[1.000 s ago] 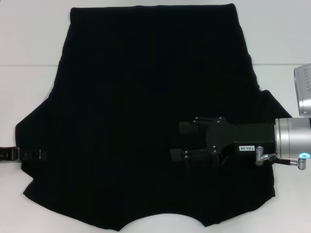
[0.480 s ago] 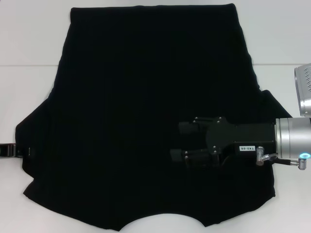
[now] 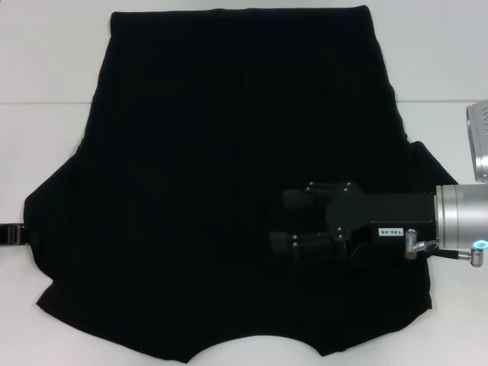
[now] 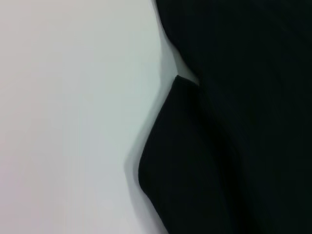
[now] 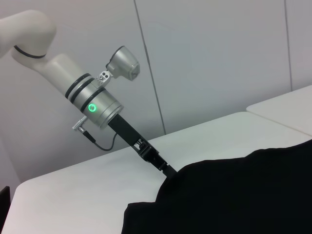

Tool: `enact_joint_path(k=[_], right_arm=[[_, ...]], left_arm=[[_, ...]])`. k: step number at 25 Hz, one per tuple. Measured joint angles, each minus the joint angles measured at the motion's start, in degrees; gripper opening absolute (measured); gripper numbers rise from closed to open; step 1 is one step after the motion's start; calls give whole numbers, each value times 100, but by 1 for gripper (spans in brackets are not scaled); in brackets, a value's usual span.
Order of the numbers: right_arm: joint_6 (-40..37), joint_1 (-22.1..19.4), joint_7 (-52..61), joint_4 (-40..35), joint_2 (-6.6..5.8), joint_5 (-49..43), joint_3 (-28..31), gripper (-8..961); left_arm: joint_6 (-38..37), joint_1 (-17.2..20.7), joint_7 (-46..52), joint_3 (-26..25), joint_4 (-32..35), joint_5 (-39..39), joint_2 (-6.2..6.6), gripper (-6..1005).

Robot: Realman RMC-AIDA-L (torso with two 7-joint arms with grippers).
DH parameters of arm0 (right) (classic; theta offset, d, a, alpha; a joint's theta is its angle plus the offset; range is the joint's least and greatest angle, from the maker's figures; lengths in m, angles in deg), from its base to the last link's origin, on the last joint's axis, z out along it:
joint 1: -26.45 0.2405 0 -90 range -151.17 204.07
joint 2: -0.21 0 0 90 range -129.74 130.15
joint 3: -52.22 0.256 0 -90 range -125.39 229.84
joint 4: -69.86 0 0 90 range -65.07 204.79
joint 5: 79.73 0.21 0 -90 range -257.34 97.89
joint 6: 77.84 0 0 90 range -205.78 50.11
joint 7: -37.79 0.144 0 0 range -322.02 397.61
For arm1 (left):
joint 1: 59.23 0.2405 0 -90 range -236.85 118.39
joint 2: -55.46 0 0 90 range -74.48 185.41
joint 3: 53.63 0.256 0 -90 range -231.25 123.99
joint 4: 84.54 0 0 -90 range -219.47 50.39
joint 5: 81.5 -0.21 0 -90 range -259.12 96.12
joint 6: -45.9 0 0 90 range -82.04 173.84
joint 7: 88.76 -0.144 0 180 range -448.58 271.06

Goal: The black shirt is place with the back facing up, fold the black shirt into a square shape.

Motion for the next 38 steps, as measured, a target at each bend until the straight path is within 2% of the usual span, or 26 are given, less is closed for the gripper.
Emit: enact_joint_path(k=[6, 16, 38], right_arm=[[5, -25, 0, -2, 0, 5, 0, 883], [31, -41, 0, 6, 4, 23, 56, 883], [64, -1, -149, 115, 28, 164, 61, 884]], left_arm=[[113, 1, -7, 28, -21, 1, -19, 0], [34, 117, 21, -50, 237, 1, 1, 1], [-208, 383, -32, -682, 513, 45, 29, 1]])
